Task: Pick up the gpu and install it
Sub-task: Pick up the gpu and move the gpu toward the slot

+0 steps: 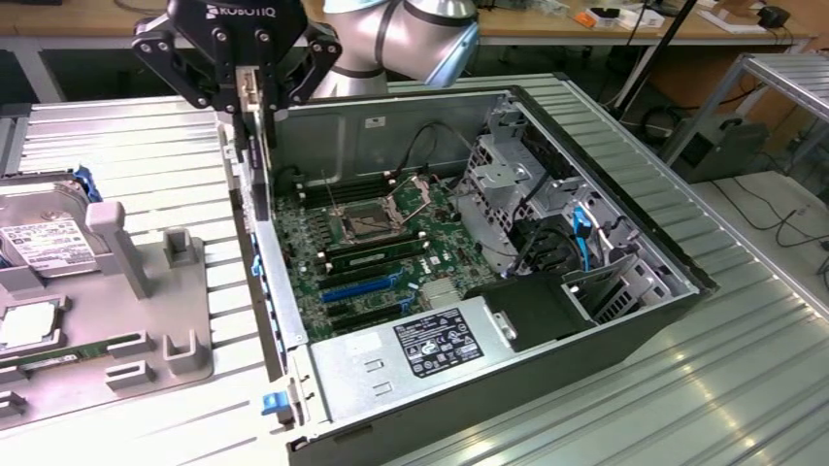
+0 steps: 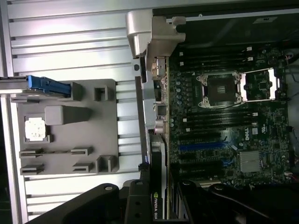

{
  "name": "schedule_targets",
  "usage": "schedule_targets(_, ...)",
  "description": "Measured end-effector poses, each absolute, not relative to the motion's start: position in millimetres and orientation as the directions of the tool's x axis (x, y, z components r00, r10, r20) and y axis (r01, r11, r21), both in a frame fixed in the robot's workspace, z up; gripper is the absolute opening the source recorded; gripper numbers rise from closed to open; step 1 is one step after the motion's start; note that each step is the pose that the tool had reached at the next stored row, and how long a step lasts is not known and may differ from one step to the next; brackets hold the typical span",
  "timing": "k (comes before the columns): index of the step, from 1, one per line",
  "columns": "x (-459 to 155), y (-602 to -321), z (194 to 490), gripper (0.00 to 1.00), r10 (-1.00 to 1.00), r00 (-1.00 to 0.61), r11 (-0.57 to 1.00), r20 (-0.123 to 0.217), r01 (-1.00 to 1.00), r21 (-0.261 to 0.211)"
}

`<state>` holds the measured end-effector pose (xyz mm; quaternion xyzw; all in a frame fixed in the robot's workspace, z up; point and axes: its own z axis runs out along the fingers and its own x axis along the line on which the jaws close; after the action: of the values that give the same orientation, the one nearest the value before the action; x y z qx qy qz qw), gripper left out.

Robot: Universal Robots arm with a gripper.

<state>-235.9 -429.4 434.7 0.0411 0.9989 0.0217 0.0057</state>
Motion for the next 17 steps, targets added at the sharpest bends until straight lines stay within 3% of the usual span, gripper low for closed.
schedule_targets(17, -195, -429, 435, 0.27, 0.082, -0.997, 0.996, -0.009, 0.082, 0.044)
